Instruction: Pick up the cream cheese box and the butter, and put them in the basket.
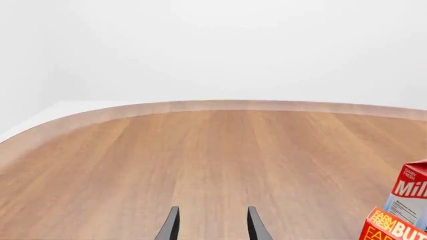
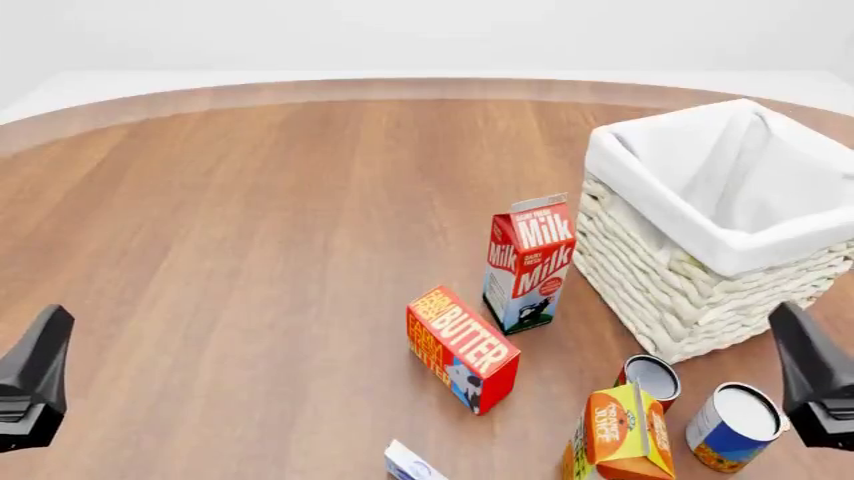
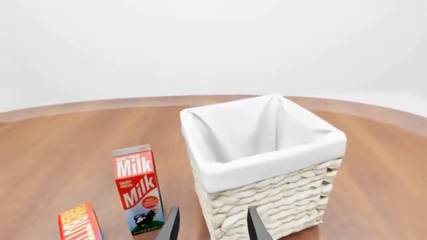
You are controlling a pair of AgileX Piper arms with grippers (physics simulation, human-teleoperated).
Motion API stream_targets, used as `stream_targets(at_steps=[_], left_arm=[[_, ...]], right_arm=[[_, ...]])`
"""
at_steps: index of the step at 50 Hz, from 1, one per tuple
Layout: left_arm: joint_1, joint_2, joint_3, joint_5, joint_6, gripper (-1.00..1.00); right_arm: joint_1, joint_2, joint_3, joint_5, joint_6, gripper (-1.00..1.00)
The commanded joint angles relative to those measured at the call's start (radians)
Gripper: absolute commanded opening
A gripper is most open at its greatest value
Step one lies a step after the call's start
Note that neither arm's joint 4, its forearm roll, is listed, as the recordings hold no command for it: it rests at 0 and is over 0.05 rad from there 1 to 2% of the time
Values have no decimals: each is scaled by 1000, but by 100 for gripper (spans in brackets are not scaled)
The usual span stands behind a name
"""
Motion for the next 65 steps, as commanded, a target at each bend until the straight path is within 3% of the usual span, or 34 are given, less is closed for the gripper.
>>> stream_targets(at_steps=[1, 3, 7, 19, 22, 27, 40, 46, 56, 65], left_arm=[[2, -2, 1, 1, -4, 100], [2, -3, 1, 1, -4, 100], [2, -3, 1, 1, -4, 100], [2, -4, 2, 1, -4, 100], [2, -4, 2, 1, -4, 100], [2, -4, 3, 1, -4, 100], [3, -4, 3, 1, -4, 100], [3, -4, 3, 1, -4, 100], [3, -4, 3, 1, -4, 100], [3, -4, 3, 1, -4, 100]], right_arm=[[42, 61, -49, 4, 36, 100], [60, 91, -104, 30, 30, 100], [90, 154, -119, -7, 5, 100], [167, 407, -319, -27, 34, 100], [196, 445, -386, 17, 40, 100], [252, 543, -509, 79, -3, 100], [342, 708, -735, 231, -48, 100], [364, 777, -768, 265, -110, 100], [419, 889, -942, 405, -102, 100], [447, 965, -969, 438, -162, 100]])
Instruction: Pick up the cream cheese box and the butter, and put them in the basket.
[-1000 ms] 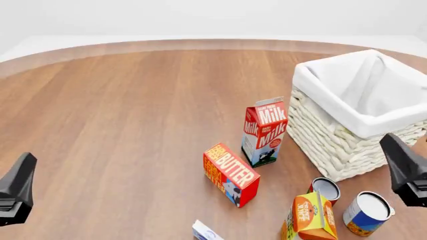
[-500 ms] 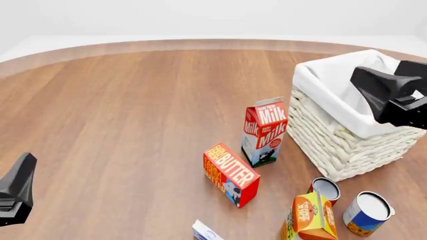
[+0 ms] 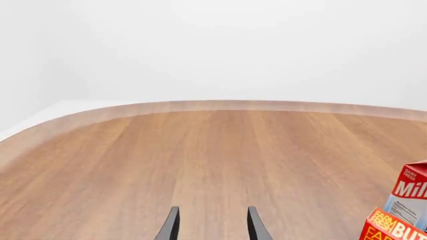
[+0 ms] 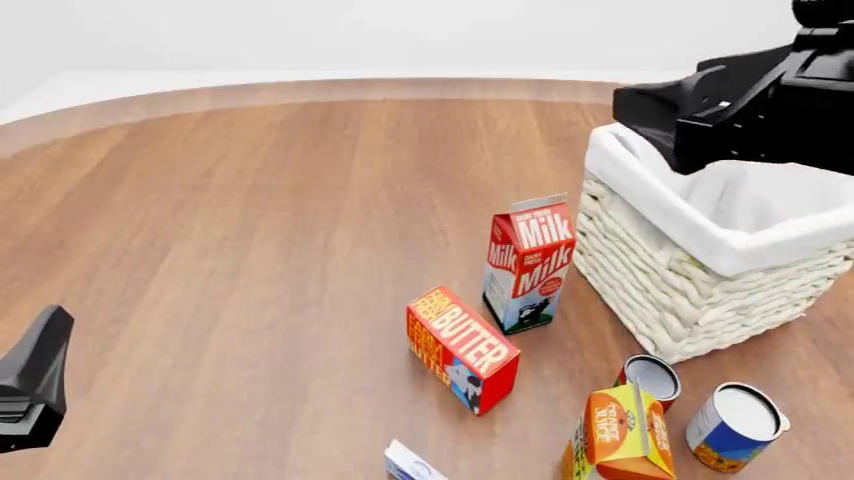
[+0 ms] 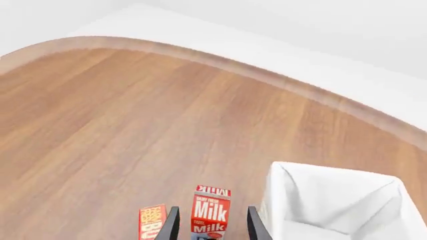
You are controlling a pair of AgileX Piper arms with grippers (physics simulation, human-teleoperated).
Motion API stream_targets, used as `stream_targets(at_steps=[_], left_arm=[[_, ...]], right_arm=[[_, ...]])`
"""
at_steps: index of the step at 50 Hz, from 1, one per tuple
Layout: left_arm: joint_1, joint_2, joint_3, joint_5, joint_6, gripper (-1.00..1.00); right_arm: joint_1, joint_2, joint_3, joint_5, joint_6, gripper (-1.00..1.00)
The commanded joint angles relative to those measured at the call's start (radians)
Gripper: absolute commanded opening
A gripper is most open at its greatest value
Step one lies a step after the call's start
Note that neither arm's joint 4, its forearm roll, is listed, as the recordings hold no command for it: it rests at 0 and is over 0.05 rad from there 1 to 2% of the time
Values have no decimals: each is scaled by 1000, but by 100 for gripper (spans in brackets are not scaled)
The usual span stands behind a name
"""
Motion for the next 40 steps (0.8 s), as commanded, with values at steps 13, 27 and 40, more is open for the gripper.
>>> stream_targets(at_steps=[13, 27, 40], left_arm=[[0, 0, 0, 0, 0, 100], [0, 0, 0, 0, 0, 100], [0, 0, 0, 0, 0, 100]], right_arm=[[98, 202, -167, 142, -42, 100], [144, 307, -107, 102, 13, 100], [153, 354, -89, 91, 46, 100]])
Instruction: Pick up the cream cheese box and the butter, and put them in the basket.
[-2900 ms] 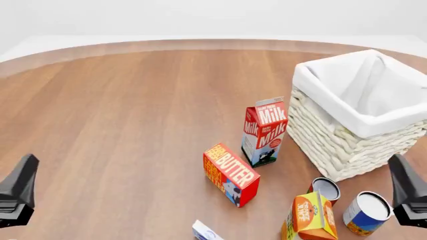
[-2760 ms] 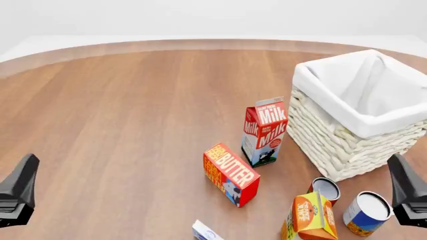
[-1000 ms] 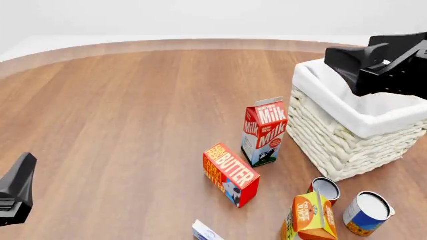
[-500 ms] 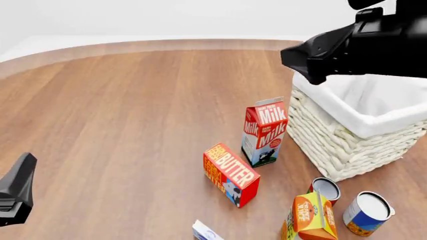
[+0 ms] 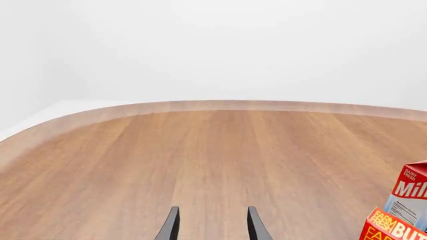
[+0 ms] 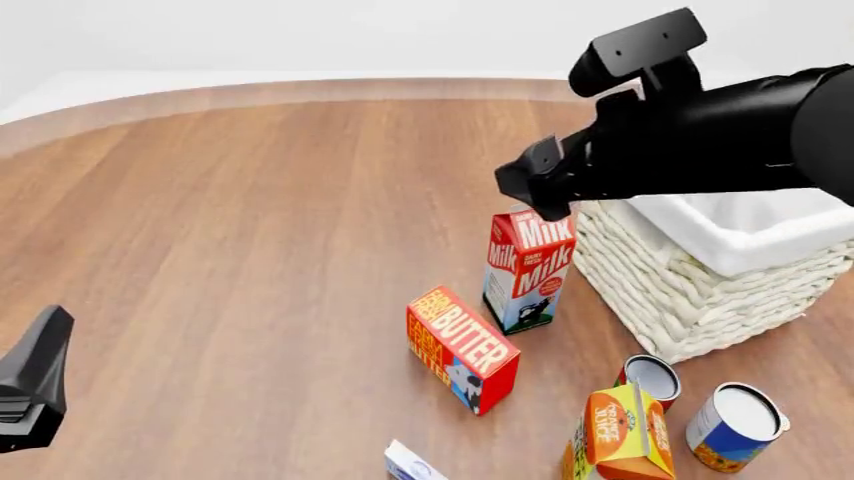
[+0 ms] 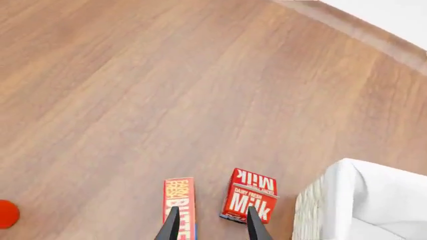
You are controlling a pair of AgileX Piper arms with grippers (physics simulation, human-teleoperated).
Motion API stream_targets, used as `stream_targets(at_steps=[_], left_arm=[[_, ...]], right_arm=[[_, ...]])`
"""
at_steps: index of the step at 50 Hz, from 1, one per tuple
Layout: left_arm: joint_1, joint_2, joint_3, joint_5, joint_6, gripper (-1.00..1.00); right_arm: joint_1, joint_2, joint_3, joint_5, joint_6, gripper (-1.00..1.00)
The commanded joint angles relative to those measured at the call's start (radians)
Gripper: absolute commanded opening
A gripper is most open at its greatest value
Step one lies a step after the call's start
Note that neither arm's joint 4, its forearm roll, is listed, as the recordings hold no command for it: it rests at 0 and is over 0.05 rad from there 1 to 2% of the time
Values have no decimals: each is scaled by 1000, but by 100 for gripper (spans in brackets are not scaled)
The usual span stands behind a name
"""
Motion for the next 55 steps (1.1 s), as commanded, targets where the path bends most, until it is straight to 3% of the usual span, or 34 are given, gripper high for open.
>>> stream_targets(at_steps=[1, 55], left_arm=[[0, 0, 0, 0, 0, 100], [0, 0, 0, 0, 0, 100]], right_arm=[[16, 52, 24, -16, 38, 100], [94, 171, 189, -145, 134, 100]])
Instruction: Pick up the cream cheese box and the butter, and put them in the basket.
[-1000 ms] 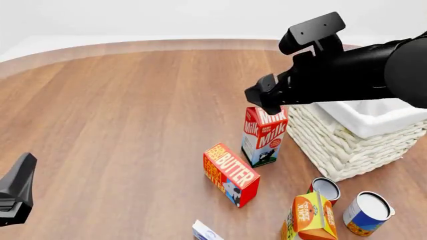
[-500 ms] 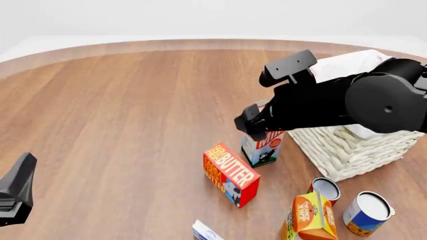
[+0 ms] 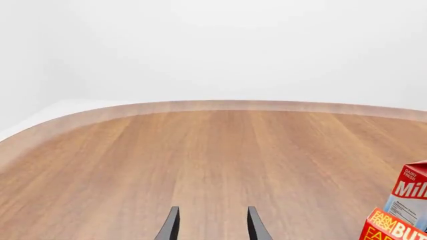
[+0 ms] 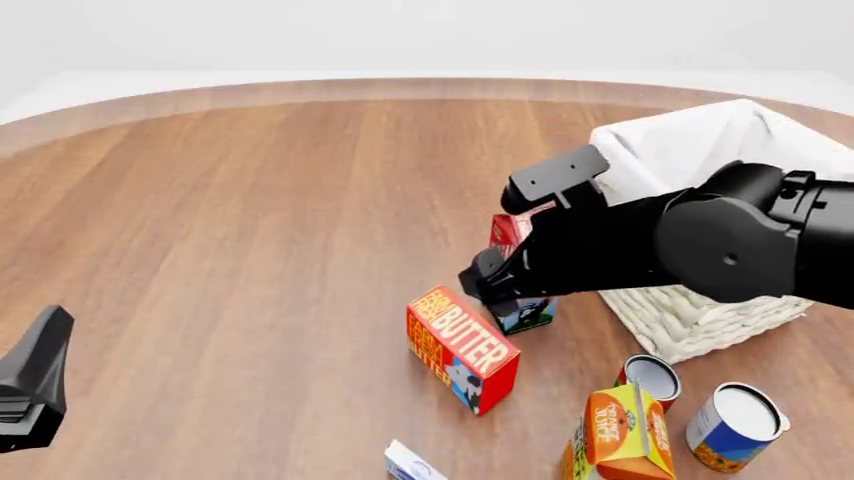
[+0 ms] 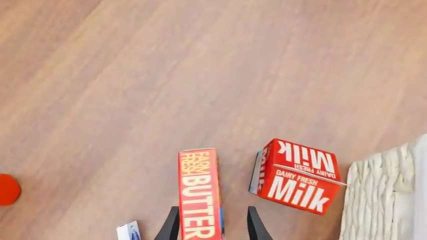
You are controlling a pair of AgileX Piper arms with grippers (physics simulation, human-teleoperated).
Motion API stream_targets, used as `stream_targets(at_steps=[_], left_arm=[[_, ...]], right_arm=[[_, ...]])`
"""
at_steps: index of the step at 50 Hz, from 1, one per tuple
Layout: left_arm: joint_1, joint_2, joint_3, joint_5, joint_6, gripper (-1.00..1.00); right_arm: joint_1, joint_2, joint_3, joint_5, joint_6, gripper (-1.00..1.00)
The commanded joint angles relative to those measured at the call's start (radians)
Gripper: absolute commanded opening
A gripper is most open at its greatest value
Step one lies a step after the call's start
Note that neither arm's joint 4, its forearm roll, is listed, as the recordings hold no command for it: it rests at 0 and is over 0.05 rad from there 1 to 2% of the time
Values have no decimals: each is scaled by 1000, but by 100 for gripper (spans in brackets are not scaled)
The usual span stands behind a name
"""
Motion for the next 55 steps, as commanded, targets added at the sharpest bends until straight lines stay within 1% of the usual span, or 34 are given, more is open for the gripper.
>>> stream_targets(at_steps=[1, 17, 23, 50, 54, 55], left_arm=[[0, 0, 0, 0, 0, 100], [0, 0, 0, 0, 0, 100], [0, 0, 0, 0, 0, 100], [0, 0, 0, 0, 0, 100], [0, 0, 0, 0, 0, 100], [0, 0, 0, 0, 0, 100]], right_arm=[[15, 24, 20, -28, 13, 100], [24, 49, 39, -61, 25, 100], [28, 71, 56, -91, 34, 100], [53, 154, 82, -172, 72, 100], [52, 167, 92, -189, 78, 100], [55, 187, 106, -215, 91, 100]])
